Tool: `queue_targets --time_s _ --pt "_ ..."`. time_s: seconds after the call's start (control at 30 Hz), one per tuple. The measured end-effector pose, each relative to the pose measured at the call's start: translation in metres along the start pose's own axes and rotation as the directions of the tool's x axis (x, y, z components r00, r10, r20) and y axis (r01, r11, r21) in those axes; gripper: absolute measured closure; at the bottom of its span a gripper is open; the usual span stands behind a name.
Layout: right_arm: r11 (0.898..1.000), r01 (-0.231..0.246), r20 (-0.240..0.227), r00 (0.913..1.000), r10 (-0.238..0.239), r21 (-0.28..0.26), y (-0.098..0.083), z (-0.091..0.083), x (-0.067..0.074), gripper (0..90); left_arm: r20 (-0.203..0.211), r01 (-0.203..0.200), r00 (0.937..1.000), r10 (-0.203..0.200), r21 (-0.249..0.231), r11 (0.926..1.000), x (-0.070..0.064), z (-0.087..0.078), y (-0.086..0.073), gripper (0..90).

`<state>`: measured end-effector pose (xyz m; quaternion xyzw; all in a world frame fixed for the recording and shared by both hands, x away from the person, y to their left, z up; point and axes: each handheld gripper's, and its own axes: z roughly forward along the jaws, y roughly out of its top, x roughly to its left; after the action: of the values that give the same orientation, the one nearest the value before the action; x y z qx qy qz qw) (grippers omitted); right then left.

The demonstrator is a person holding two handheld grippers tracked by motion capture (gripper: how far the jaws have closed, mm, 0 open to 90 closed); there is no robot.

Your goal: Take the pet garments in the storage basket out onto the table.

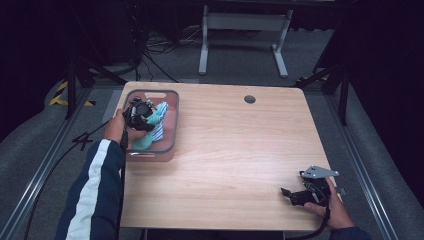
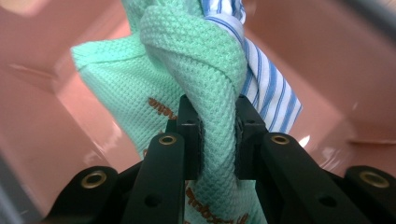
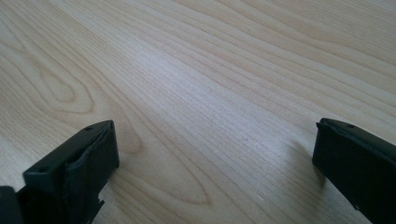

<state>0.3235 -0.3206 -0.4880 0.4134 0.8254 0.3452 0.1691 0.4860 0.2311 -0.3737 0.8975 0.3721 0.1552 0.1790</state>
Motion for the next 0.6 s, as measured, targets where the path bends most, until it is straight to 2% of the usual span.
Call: queue_targets --time_s 0.03,0.07,0.1,0.17,0.23,0.27,0.4,0.43,0.5,0.57,0.6 --pt "1.000 0.000 0.000 1.0000 0.000 -0.001 0.000 0.000 0.000 0.5 -0.006 0.004 1.0000 -0.004 -0.020 0.9998 -0.001 -0.005 -0.001 77.0" --pt "1.000 0.000 0.000 1.0000 0.000 0.000 0.000 0.000 0.000 0.5 0.006 0.000 1.0000 0.000 -0.034 0.9994 -0.001 -0.010 -0.003 77.0" --pt "1.000 0.000 0.000 1.0000 0.000 0.000 0.000 0.000 0.000 0.6 -0.008 -0.004 1.0000 0.004 -0.049 0.9988 -0.002 -0.014 -0.004 77.0" --pt "1.000 0.000 0.000 1.0000 0.000 0.000 0.000 0.000 0.000 0.5 -0.001 -0.002 1.0000 0.002 -0.063 0.9980 -0.002 -0.020 -0.006 77.0" --pt "1.000 -0.001 0.001 1.0000 0.001 -0.001 0.000 0.000 0.000 0.5 -0.004 0.009 0.9999 -0.010 -0.111 0.9938 -0.004 -0.028 -0.009 77.0" --pt "1.000 -0.001 0.001 1.0000 0.001 -0.001 0.000 0.000 0.000 0.6 -0.004 0.009 0.9999 -0.010 -0.111 0.9938 -0.004 -0.028 -0.009 77.0" --pt "1.000 -0.001 0.001 1.0000 0.001 -0.001 0.000 0.000 0.000 0.5 -0.014 0.008 0.9999 -0.010 -0.180 0.9837 -0.010 -0.042 -0.014 77.0" --pt "1.000 -0.002 0.001 1.0000 0.002 0.000 0.000 0.000 0.000 0.5 -0.014 0.008 0.9999 -0.010 -0.180 0.9837 -0.010 -0.042 -0.014 77.0" --pt "1.000 -0.002 0.001 1.0000 0.002 -0.001 0.000 0.000 0.000 0.5 -0.012 0.011 0.9998 -0.014 -0.232 0.9725 -0.014 -0.051 -0.016 77.0" --pt "1.000 -0.001 0.001 1.0000 0.001 -0.001 0.000 0.000 0.000 0.5 -0.003 0.008 1.0000 -0.010 -0.239 0.9710 -0.016 -0.054 -0.017 77.0" --pt "1.000 -0.001 0.001 1.0000 0.001 0.000 0.000 0.000 0.000 0.6 -0.001 0.008 1.0000 -0.009 -0.259 0.9659 -0.018 -0.057 -0.018 77.0"
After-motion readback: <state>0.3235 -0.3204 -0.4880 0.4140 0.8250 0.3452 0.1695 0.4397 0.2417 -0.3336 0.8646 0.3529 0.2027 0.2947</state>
